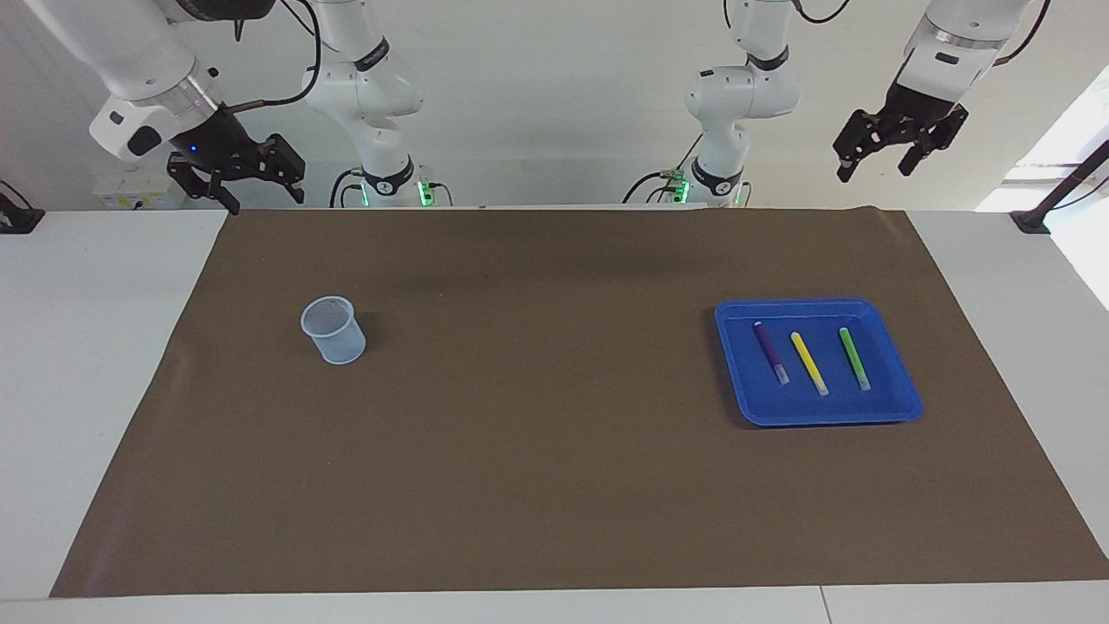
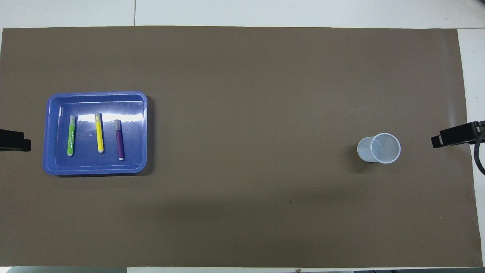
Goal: Transfer and insert pens with both arms
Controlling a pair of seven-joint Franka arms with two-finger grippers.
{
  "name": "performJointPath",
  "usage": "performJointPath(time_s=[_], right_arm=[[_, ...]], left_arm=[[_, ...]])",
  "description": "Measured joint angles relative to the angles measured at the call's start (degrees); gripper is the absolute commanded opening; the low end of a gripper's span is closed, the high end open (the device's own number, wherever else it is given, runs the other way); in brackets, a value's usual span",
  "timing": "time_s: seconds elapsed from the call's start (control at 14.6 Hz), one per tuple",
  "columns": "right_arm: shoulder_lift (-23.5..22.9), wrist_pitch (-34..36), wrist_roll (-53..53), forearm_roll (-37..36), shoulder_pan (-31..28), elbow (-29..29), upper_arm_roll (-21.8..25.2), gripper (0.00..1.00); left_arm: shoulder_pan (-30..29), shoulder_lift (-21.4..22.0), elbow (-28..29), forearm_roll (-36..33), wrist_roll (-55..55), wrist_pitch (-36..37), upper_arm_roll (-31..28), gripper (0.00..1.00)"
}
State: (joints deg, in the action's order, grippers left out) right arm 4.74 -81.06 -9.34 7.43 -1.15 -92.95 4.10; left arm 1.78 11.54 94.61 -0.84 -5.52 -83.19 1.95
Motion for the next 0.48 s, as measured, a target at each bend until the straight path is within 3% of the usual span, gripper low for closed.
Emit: performJointPath(time_s=[0.48], right_arm=[[0.1,2.4,-6.0,0.4,-2.2,0.0,0.2,1.0]], left_arm=[[0.0,0.0,0.0,0.0,0.0,0.0,0.0,1.0]])
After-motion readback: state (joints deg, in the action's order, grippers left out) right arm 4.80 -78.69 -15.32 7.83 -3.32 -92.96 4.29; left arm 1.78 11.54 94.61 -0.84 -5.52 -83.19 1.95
